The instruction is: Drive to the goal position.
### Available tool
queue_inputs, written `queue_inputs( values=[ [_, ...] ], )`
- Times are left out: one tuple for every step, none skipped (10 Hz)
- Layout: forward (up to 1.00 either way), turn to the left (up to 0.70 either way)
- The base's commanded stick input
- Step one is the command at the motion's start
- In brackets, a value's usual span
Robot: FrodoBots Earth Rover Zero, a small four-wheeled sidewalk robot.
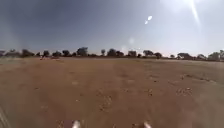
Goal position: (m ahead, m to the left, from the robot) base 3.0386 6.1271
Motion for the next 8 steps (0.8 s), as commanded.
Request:
queue_inputs(
  values=[
    [0.7, 0.0],
    [0.7, 0.0],
    [0.7, 0.0],
    [0.7, 0.0],
    [0.7, 0.0],
    [0.7, 0.0],
    [0.7, 0.0],
    [0.7, 0.0]
  ],
)
